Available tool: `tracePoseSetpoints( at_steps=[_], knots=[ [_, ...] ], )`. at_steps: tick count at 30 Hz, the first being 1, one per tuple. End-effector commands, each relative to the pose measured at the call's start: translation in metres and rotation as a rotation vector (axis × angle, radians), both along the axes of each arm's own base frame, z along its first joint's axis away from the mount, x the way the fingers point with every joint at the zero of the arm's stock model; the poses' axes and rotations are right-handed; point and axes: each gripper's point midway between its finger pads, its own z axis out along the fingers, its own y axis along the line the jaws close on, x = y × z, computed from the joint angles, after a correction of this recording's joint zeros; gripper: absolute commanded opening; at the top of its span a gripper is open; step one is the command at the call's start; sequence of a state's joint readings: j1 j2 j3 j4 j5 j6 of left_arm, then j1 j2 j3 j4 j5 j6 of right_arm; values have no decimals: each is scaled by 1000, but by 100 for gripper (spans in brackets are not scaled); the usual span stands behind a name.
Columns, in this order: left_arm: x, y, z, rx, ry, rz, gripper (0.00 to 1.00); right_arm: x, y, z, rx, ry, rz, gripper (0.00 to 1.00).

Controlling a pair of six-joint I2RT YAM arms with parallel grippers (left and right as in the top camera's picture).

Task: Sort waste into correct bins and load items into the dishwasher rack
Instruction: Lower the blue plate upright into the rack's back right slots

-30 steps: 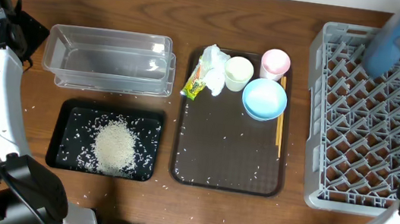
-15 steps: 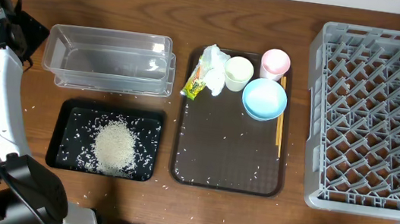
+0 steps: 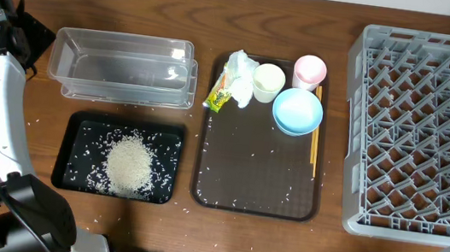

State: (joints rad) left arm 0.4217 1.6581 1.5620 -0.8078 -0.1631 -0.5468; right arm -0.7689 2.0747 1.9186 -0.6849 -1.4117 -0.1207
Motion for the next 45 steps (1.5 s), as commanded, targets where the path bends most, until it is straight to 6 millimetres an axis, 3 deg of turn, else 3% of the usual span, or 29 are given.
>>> tracePoseSetpoints(
  at_steps=[1,12,19,30,34,45],
  knots=[
    [-2,0,5,6,-9,8,98,6,9,0,-35,-18,18,1],
    [-2,0,5,6,-9,8,98,24,11,-46,14,63,31,1],
    [-2,0,5,6,-9,8,98,20,1,-45,48,87,6,1],
    [-2,0,5,6,-9,8,98,-4,-43,-42,163,150,-95,1],
    [-2,0,5,6,-10,8,98,-13,-33,-18,219,44,12,1],
    [-2,0,5,6,-9,8,98,0,-21,-12,233,61,49,1]
  ],
)
